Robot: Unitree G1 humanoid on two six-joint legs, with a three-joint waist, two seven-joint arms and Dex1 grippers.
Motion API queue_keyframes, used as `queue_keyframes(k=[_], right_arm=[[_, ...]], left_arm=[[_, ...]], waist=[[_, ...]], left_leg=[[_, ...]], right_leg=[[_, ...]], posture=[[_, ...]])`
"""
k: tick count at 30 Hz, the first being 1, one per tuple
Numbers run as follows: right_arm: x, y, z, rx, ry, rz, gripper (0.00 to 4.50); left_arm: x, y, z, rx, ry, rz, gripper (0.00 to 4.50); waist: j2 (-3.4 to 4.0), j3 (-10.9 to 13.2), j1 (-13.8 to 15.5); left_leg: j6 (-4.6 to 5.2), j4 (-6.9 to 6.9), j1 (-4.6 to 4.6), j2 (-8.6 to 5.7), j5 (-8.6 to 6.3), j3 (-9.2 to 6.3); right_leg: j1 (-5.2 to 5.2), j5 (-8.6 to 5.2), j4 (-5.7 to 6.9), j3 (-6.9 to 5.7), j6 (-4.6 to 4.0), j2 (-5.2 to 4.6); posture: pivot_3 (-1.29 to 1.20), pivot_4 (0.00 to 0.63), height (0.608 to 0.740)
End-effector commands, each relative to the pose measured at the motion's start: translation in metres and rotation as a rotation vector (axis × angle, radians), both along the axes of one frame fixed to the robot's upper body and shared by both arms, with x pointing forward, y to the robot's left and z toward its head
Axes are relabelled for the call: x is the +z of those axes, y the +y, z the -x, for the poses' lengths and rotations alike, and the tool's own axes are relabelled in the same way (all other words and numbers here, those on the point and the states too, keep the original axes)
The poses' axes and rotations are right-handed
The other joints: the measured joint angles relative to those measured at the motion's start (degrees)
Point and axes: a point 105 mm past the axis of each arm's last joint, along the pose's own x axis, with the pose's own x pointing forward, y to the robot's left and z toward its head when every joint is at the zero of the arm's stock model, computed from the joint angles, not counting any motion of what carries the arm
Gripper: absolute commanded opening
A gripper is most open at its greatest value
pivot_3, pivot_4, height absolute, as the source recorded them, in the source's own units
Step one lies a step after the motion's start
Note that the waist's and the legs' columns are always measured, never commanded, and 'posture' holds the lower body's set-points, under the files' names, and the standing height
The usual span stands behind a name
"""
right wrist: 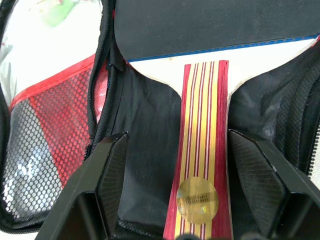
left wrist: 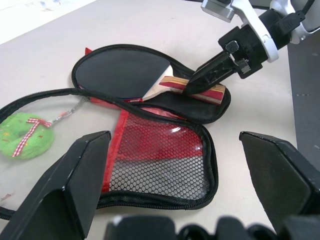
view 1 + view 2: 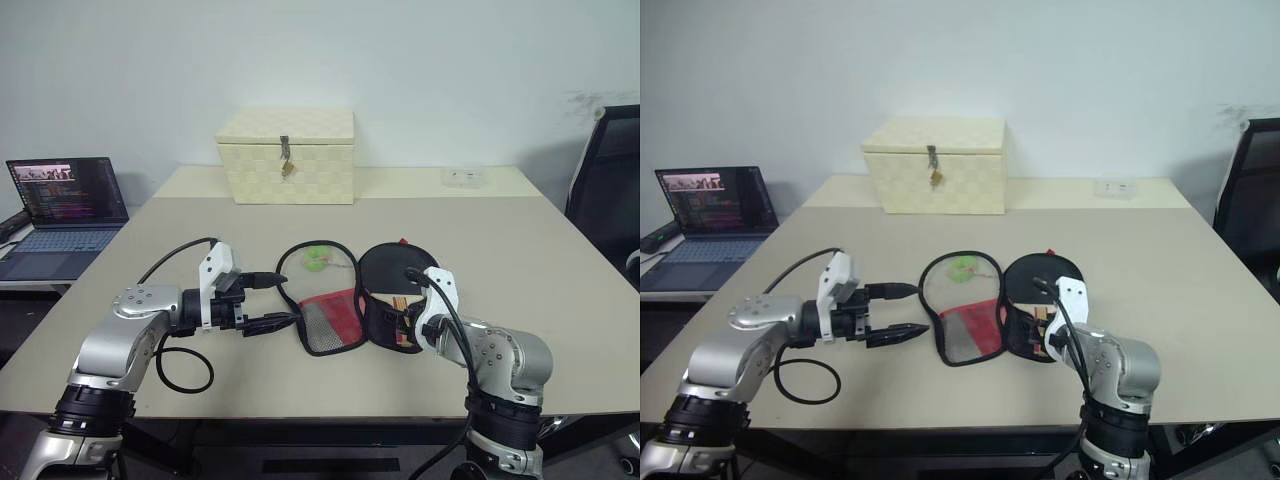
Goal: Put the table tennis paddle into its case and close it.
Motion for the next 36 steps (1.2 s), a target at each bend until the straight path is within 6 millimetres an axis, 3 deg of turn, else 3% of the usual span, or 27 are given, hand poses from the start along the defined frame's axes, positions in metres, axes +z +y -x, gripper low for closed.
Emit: queue_keyframes(k=[1, 9, 14, 18, 22, 27, 36], right_arm=[[0.021, 0.013, 0.001, 0.056, -0.077, -0.039, 3.44], [0.042, -0.006, 0.014, 0.292, -0.222, 0.104, 3.44], [0.097, 0.001, 0.045, 0.635, -0.466, 0.108, 3.44], [0.114, -0.011, 0.057, 0.746, -0.553, 0.165, 3.48], [0.117, -0.021, 0.061, 0.794, -0.584, 0.212, 3.48], [0.123, -0.032, 0.052, 0.765, -0.618, 0.269, 3.48], [0.121, -0.035, 0.047, 0.748, -0.627, 0.294, 3.48]], left_arm=[[0.013, 0.002, 0.0, 0.004, -0.056, 0.01, 4.5], [0.008, 0.008, -0.002, 0.044, -0.045, 0.008, 4.5], [0.001, 0.016, -0.011, 0.11, -0.03, 0.018, 4.5], [-0.021, 0.035, -0.029, 0.236, -0.017, -0.062, 3.27], [-0.033, 0.041, -0.036, 0.279, 0.025, -0.065, 1.8], [-0.052, 0.05, -0.047, 0.362, 0.057, -0.122, 0.13], [-0.072, 0.032, -0.075, 0.409, 0.05, -0.153, 0.02]], waist=[[0.0, 0.0, -0.01], [0.0, 0.0, -0.06], [0.02, 0.01, -0.08], [-0.05, -0.03, -0.08], [-0.06, -0.02, 0.09], [-0.07, -0.03, 0.28], [-0.08, -0.03, 0.84]], left_leg=[[0.0, 0.0, 0.0, 0.0, 0.0, 0.0], [0.01, 0.0, -0.01, -0.06, 0.0, 0.01], [0.01, 0.0, 0.0, -0.01, 0.0, -0.01], [0.02, 0.01, 0.05, -0.01, -0.01, 0.01], [0.01, 0.02, 0.02, -0.02, -0.01, 0.01], [0.01, 0.05, 0.01, -0.07, -0.01, 0.03], [0.01, 0.09, -0.03, -0.1, -0.01, 0.02]], right_leg=[[0.0, 0.0, 0.0, 0.0, 0.0, 0.0], [0.03, 0.0, -0.08, -0.02, 0.02, 0.01], [0.02, 0.0, -0.05, -0.05, 0.01, 0.01], [0.06, -0.01, -0.08, -0.13, 0.03, 0.01], [0.07, -0.01, -0.07, -0.13, 0.03, 0.01], [0.07, 0.01, -0.08, -0.12, 0.06, -0.02], [0.07, 0.02, -0.08, -0.14, 0.07, -0.03]], posture=[[0.0, 0.15, 0.74], [0.0, 0.15, 0.74], [0.0, 0.15, 0.74], [0.0, 0.15, 0.74], [0.0, 0.15, 0.74], [0.0, 0.15, 0.74], [0.0, 0.15, 0.74]])
